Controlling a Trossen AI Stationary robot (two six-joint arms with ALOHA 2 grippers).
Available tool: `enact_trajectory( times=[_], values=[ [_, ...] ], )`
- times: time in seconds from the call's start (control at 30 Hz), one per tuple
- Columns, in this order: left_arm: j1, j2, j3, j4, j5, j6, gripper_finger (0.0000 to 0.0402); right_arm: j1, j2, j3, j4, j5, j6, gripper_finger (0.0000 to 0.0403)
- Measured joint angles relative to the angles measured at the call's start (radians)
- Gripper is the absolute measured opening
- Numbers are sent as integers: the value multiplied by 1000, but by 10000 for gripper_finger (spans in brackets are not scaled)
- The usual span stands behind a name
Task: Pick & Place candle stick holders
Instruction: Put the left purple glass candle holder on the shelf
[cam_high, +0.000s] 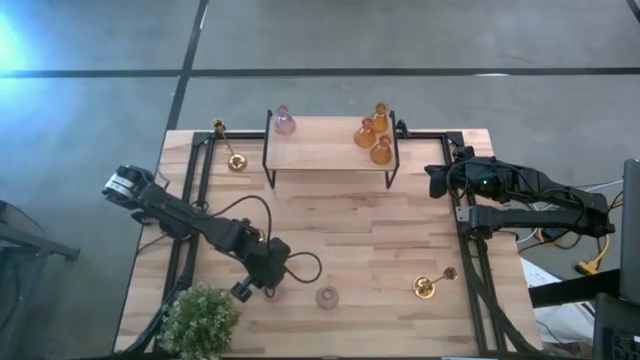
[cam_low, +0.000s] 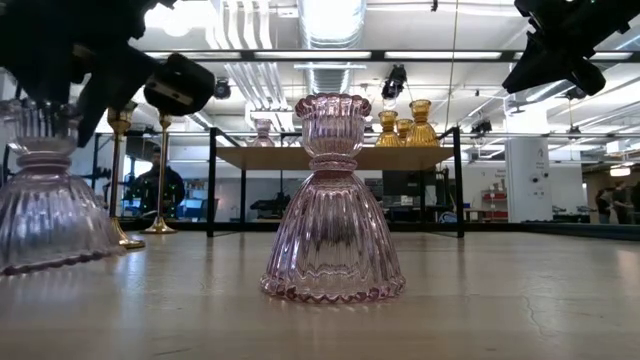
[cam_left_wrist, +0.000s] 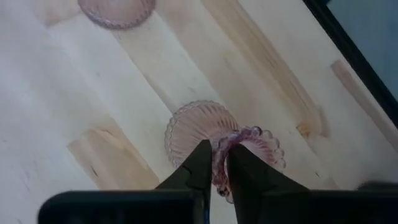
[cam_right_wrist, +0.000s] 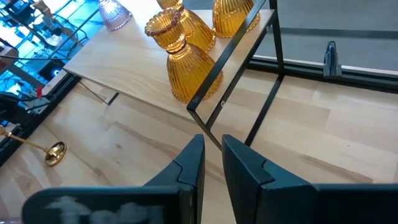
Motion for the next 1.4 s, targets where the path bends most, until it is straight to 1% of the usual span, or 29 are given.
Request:
enact_trajectory(
  times=[0.13, 0.2, 0.3, 0.4, 0.53, 0.7, 0.8, 0.87, 1.0, 1.17, 1.27, 1.4],
  values=[
    [3, 1, 0, 35, -6, -53, 35, 0, 0, 0, -1, 0, 0, 48],
    [9, 3, 16, 26, -5, -71, 34, 0, 0, 0, -1, 0, -1, 48],
    [31, 7, 57, -36, -17, -90, 32, 0, 0, 0, -1, 0, -2, 48],
    [76, 8, 133, -124, -23, -152, 31, 0, 0, 0, -2, 0, -9, 48],
    [177, 7, 250, -244, -17, -238, 30, 0, 0, 0, -2, 0, -9, 48],
    [339, 6, 458, -359, -4, -360, 30, 0, -1, 0, -1, 0, -9, 48],
    [458, 6, 578, -417, 37, -471, 30, 0, 0, 0, -1, 0, -9, 48],
    [541, 5, 647, -432, 74, -511, 30, 0, 0, 0, -1, 2, -8, 48],
    [676, 9, 748, -468, 117, -503, 30, 0, 0, 0, -1, 2, -8, 48],
    [813, 63, 852, -568, 121, -449, 30, 0, 1, 0, 0, 3, -8, 48],
    [863, 110, 896, -595, 113, -411, 30, 0, 1, 0, 0, 3, -8, 48],
    [902, 177, 957, -596, 108, -375, 30, 0, 0, 0, 0, 3, -8, 48]
  ],
)
